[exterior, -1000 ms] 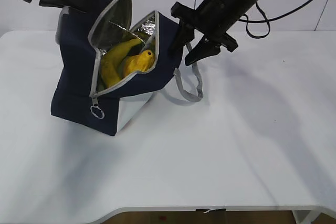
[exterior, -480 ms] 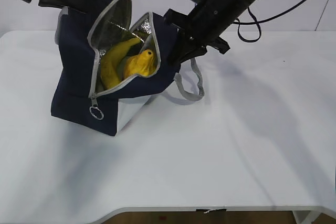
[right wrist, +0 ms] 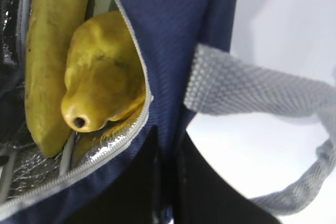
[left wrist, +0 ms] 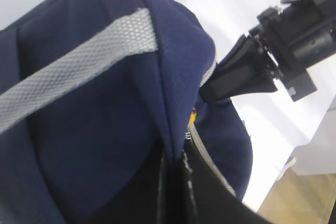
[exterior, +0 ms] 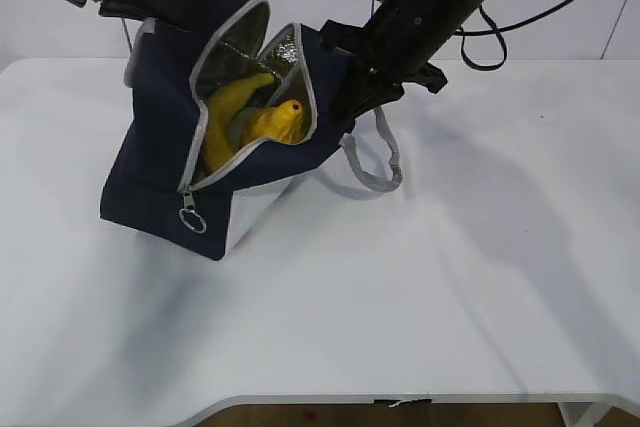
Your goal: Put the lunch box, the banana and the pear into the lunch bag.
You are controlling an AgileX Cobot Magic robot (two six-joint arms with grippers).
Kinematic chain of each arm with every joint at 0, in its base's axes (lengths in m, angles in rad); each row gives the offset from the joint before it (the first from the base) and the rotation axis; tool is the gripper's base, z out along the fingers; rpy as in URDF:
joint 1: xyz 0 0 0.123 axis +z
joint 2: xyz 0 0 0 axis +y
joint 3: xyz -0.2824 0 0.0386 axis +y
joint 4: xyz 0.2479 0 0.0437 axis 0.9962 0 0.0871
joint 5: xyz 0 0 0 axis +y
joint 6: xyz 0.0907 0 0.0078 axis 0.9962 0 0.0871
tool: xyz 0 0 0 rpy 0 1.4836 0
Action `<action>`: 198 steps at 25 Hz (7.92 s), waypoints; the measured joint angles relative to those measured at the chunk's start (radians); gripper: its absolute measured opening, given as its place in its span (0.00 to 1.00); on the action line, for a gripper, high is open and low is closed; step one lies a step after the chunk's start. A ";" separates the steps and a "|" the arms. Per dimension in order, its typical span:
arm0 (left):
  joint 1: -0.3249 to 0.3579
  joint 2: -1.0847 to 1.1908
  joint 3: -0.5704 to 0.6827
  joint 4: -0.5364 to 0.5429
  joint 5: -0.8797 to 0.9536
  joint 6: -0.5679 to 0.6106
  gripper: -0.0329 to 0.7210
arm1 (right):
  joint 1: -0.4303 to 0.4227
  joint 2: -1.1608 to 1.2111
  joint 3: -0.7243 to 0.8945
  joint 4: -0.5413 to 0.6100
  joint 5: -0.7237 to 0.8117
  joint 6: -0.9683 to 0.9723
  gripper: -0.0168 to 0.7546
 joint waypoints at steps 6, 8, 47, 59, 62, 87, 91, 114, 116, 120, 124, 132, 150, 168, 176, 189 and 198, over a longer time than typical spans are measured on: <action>-0.076 0.000 0.000 0.009 -0.042 0.002 0.04 | 0.002 -0.056 0.000 -0.058 0.009 -0.002 0.03; -0.105 0.000 0.000 0.019 -0.057 0.002 0.04 | -0.006 -0.078 0.000 -0.060 0.014 -0.004 0.03; -0.434 0.000 0.000 0.078 -0.187 0.002 0.04 | -0.051 -0.468 0.319 -0.358 0.038 -0.050 0.03; -0.438 0.004 0.000 0.100 -0.219 0.002 0.04 | -0.051 -0.470 0.356 -0.358 0.034 -0.054 0.03; -0.438 0.020 0.000 0.100 -0.226 0.002 0.04 | -0.051 -0.464 0.356 -0.358 0.034 -0.054 0.03; -0.400 0.011 -0.019 0.080 -0.237 0.026 0.61 | -0.051 -0.442 0.268 -0.290 0.022 -0.125 0.46; -0.361 -0.049 -0.038 0.037 -0.234 0.044 0.61 | -0.051 -0.442 0.215 -0.255 0.019 -0.137 0.50; -0.215 -0.479 -0.042 -0.008 -0.106 0.131 0.61 | -0.207 -0.729 0.137 0.258 -0.030 -0.361 0.54; -0.197 -0.500 -0.042 -0.001 -0.103 0.133 0.61 | -0.207 -0.748 0.137 0.253 -0.030 -0.361 0.54; -0.143 -0.534 -0.045 0.049 -0.105 0.128 0.61 | -0.207 -0.777 0.137 0.225 -0.029 -0.359 0.54; -0.114 -0.559 -0.045 0.190 -0.111 0.119 0.59 | -0.207 -0.801 0.137 0.214 -0.020 -0.356 0.54; -0.110 -0.572 -0.045 0.460 -0.129 -0.057 0.59 | -0.207 -0.925 0.173 0.207 0.009 -0.354 0.54; -0.110 -0.749 0.039 0.474 -0.121 -0.220 0.58 | -0.207 -1.210 0.408 0.123 -0.108 -0.260 0.54; -0.202 -0.871 0.220 0.551 -0.161 -0.242 0.58 | -0.203 -1.430 1.056 0.097 -0.477 -0.439 0.51; -0.204 -0.873 0.255 0.572 -0.169 -0.288 0.58 | -0.151 -1.485 1.281 0.210 -0.608 -0.669 0.51; -0.204 -0.985 0.531 0.592 -0.380 -0.295 0.58 | -0.077 -1.485 1.528 0.715 -0.684 -1.295 0.51; -0.204 -1.018 0.734 0.591 -0.468 -0.296 0.58 | -0.076 -1.398 1.531 0.817 -0.691 -1.348 0.51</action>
